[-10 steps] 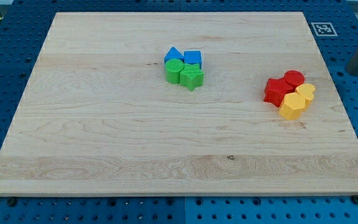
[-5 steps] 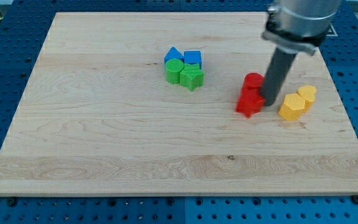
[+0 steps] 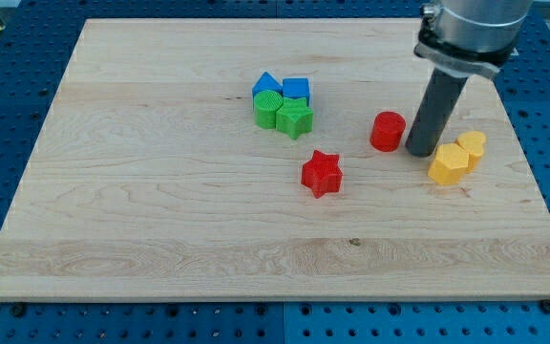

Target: Move the red blocks towards the bottom center of the board

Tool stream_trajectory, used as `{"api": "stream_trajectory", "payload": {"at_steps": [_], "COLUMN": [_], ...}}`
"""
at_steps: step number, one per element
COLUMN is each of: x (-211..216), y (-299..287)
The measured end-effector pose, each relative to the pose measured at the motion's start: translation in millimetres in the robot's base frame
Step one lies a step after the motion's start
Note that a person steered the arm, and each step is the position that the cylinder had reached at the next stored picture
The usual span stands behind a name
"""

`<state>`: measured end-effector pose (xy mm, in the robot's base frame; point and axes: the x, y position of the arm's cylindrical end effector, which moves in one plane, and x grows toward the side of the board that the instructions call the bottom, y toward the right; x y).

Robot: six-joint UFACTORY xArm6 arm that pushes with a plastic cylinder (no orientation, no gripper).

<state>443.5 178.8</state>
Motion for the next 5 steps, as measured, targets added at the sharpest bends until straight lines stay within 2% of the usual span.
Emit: {"api": "stream_trajectory", "payload": {"at_steps": [1,2,4,5], "x": [-20.9,-30.8,4.8,5.5], "y": [4.6,-21.5,-113.6,-114.9]}}
